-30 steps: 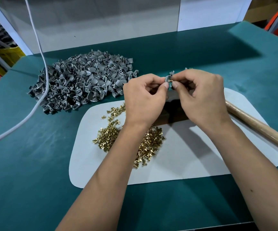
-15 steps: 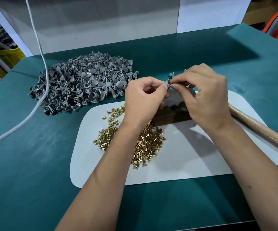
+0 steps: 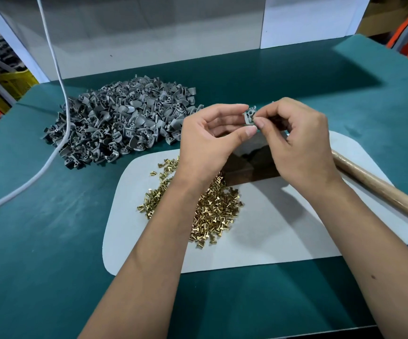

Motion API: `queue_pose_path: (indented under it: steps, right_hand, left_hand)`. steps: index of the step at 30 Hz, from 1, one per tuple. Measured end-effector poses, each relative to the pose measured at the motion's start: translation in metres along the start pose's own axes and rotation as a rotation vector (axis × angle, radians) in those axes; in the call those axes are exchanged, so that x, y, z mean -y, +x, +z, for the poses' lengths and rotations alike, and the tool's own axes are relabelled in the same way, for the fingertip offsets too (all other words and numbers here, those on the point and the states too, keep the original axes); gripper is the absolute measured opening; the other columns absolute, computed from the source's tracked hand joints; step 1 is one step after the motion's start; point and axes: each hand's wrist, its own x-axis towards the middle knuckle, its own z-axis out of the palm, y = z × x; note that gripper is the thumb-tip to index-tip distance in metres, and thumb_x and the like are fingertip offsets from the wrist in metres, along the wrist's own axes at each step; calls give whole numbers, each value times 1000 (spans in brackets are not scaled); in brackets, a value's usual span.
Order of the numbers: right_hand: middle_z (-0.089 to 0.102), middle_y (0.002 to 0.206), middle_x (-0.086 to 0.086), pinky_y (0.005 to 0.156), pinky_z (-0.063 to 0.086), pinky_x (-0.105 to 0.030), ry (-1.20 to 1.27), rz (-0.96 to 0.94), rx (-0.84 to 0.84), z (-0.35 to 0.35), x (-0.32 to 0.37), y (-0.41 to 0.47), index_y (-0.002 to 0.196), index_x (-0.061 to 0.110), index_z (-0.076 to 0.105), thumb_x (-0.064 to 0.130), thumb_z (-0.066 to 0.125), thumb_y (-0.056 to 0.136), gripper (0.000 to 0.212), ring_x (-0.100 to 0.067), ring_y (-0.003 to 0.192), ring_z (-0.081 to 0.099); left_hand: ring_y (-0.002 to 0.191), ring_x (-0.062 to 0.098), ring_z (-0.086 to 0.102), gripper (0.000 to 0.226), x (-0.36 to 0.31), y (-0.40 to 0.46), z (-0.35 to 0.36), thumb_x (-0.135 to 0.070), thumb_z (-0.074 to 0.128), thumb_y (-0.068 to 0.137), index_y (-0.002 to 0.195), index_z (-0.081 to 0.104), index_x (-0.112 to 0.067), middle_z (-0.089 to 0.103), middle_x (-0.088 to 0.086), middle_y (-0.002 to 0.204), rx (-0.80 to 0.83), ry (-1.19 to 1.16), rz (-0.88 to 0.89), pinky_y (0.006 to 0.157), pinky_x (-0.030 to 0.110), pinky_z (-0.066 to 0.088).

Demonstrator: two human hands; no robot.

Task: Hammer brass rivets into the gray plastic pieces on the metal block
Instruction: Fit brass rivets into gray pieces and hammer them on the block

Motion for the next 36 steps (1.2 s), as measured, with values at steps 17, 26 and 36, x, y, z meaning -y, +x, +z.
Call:
queue_pose_path:
  steps: [17, 26, 36]
  right_hand:
    - [62, 81, 3, 72, 46, -32, -70, -181, 94, -6, -3, 1, 84, 6, 69, 7, 68, 91, 7, -18, 78, 55]
    - [58, 76, 5, 69, 42, -27, -76, -186, 121, -7, 0, 1, 80, 5, 68, 3, 70, 88, 8, -16, 74, 52]
    - [62, 75, 2, 68, 42, -25, -32, -153, 138, -9, -7, 2, 81, 4, 70, 2, 71, 87, 7, -18, 70, 54]
  left_hand:
    - [78, 21, 75, 35, -10, 1, -10, 13, 87, 66, 96, 74, -1, 78, 11, 84, 72, 59, -24, 79, 35, 63]
    - [77, 26, 75, 33, -16, -3, -8, 15, 87, 63, 90, 73, 2, 76, 14, 81, 55, 112, -60, 79, 44, 64]
    - [76, 29, 73, 33, -10, -4, -4, 11, 90, 63, 88, 72, 0, 73, 29, 87, 34, 125, -43, 73, 40, 65]
